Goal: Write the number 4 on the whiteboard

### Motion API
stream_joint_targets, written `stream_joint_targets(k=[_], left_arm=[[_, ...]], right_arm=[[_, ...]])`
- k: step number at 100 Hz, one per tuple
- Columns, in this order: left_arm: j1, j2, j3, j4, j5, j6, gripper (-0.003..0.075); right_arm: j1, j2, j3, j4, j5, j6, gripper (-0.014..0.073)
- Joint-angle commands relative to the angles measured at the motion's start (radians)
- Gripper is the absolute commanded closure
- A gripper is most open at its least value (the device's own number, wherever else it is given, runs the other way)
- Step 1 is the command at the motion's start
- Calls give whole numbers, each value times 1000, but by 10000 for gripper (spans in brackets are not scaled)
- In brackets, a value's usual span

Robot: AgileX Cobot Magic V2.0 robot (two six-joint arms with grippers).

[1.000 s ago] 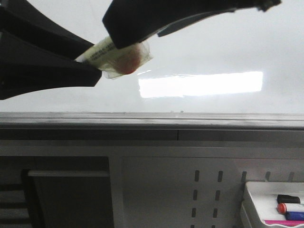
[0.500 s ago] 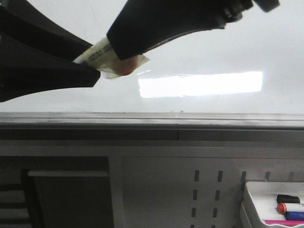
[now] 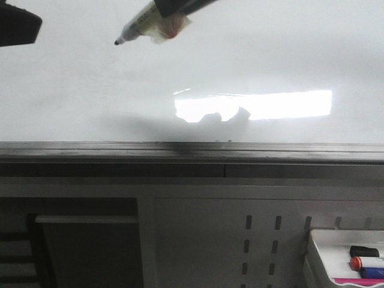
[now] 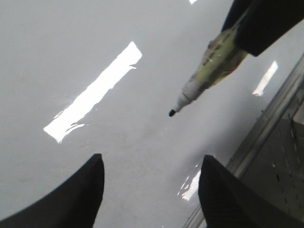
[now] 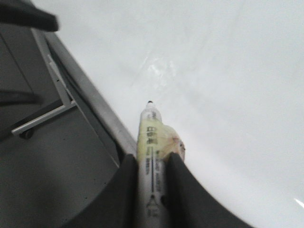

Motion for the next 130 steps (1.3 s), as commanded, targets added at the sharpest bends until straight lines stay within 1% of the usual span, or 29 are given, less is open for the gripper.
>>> stream_joint_targets(k=[1,14,23,34,40,51,64,76,85,96,110,130], left_arm=[[-2,-22,-17,-82,-27,-12,314],[-2,-21,-15,-109,-25,-12,315],[-2,-21,-15,-109,-25,-12,315],[-2,-21,-15,-109,-25,-12,315],[-2,-21,-15,-109,-25,-12,314],[-2,-21,-15,-109,-25,-12,315],[-2,-21,-15,-109,-25,-12,315],[-2,-21,-15,-107,-25,-12,315],[-2,-21,-15,-107,-25,-10,315],[-2,-21,-15,-107,-25,-10,315],[-2,-21,-15,-107,-26,-10,315],[-2,-21,-15,-107,-28,-10,315]], right_arm=[[-43,43,-119,-7,-43,5,661],[-82,134,-240,-7,-15,5,661],[-99,180,-280,-9,-8,5,661],[-99,206,-268,-7,30,5,660],[-92,214,-248,17,55,5,658],[-67,215,-189,23,25,5,658],[-54,211,-169,23,7,5,658],[-97,179,-165,22,49,5,658],[-134,129,-129,19,93,5,658],[-150,94,-98,17,135,5,658],[-124,72,-130,17,74,5,658],[-116,113,-229,5,55,3,658]])
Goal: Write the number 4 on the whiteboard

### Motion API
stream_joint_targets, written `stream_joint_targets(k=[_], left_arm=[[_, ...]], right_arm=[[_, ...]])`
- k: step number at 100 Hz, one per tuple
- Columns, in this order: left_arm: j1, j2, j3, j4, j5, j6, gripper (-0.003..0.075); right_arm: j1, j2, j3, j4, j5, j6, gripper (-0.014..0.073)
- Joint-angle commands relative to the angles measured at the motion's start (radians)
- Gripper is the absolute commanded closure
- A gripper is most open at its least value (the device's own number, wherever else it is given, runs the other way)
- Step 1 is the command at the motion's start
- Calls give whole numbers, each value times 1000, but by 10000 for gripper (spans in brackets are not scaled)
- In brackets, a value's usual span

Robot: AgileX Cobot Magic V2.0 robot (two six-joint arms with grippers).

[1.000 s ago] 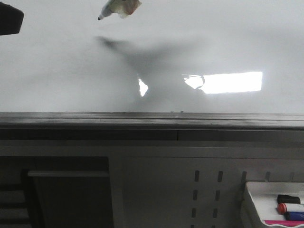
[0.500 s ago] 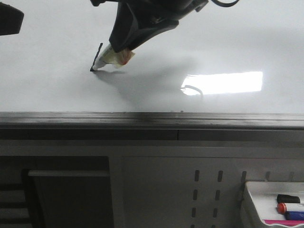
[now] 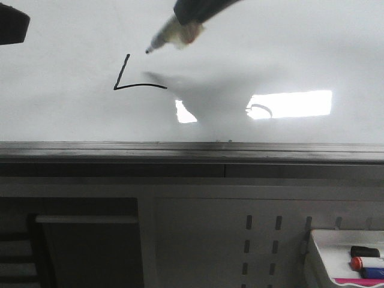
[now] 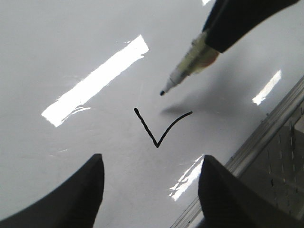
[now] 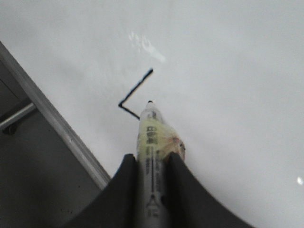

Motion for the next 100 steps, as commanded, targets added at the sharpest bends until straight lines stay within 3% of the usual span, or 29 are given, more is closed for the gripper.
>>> stream_joint_targets(k=[1,15,29,45,63,87,100], left_arm=[[-2,-7,-28,-20,-55,-9,314],[-2,-7,-28,-20,-55,-9,315],[-2,-7,-28,-20,-55,-9,315],[-2,-7,-28,-20,-55,-9,314],[-2,-6,-28,-1,-57,-9,314],[-39,115,-25,149,-178,-9,314],[-47,217,-29,154,-233,-9,315]], right_arm=[[-2,-7,-68,-12,-83,1,658],[-12,47,-85,-18,-112,1,658],[-16,68,-57,-15,-22,1,658],[45,68,1,6,80,1,658],[99,64,16,6,72,1,658],[140,13,-59,-1,171,-15,658],[178,6,-106,-7,248,-15,658]])
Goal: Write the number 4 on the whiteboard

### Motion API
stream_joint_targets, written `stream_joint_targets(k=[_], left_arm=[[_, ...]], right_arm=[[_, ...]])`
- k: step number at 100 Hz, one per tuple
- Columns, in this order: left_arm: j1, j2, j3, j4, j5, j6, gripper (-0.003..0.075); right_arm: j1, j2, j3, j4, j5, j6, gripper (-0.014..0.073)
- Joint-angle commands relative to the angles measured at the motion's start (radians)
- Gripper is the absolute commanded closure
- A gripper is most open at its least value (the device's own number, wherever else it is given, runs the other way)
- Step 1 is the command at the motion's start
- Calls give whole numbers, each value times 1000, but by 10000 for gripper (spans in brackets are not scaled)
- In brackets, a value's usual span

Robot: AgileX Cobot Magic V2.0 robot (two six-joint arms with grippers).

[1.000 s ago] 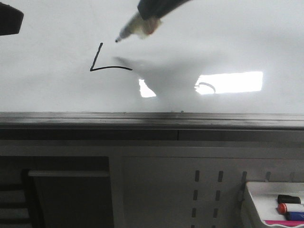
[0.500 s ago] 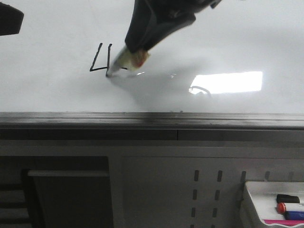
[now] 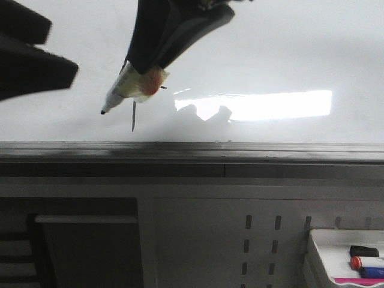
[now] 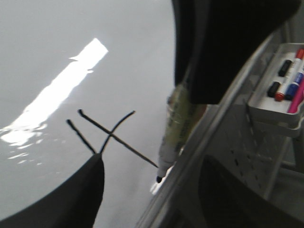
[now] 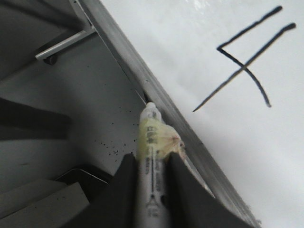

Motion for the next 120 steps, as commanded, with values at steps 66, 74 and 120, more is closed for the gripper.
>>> stream_joint_targets(k=[66,74,120], left_arm=[[-9,120,-55,0,-161,-7,741],[-9,120,-55,0,-161,-7,741],[48,155,-180,-703,260,-87,741]], right_arm=[[76,-43,-90,-4,75,-11,658],[76,-43,-90,-4,66,-11,646],[22,-100,-103,-28,2,-10,56]])
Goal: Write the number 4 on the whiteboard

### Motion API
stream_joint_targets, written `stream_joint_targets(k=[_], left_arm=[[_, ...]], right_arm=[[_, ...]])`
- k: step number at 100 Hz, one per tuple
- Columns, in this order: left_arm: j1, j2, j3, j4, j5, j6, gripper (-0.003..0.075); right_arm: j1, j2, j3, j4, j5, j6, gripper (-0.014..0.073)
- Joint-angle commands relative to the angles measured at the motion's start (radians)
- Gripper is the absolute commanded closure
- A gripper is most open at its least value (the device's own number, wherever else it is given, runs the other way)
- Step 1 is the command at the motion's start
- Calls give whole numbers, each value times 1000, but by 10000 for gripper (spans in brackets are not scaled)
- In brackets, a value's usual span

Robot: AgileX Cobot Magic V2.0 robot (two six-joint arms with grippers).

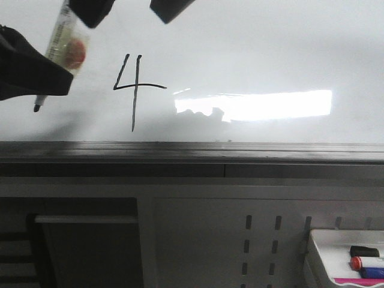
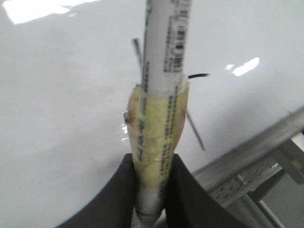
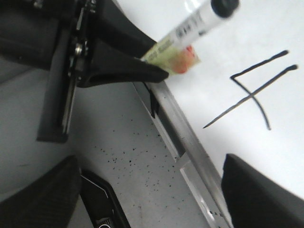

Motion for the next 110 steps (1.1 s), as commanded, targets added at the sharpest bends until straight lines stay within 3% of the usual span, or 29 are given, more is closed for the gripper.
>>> stream_joint_targets(k=[1,12,32,39,56,73,83,100,110], left_arm=[[27,8,-80,-179,48,-14,741],[64,54,-144,-289,130,-14,741],[71,126,-200,-311,164,-14,724],[71,143,-211,-311,169,-14,661],[71,161,-215,-319,124,-14,426],[71,151,-215,-304,128,-10,397],[71,107,-215,-272,154,-11,397],[71,-48,-211,-205,211,-11,436],[71,-167,-180,-170,193,-11,575]], right_arm=[[-11,-55,-37,-2,-56,-9,57],[-11,-58,-37,-2,-54,-9,74],[-11,-58,-37,-2,-49,-9,74],[-11,-58,-37,-2,-41,-9,74],[-11,-58,-37,-2,-33,-9,74],[-24,-64,-37,-15,-15,-9,81],[-41,-88,-22,-22,-17,7,214],[-57,-202,83,-25,-108,10,654],[-57,-299,198,-25,-220,11,655]])
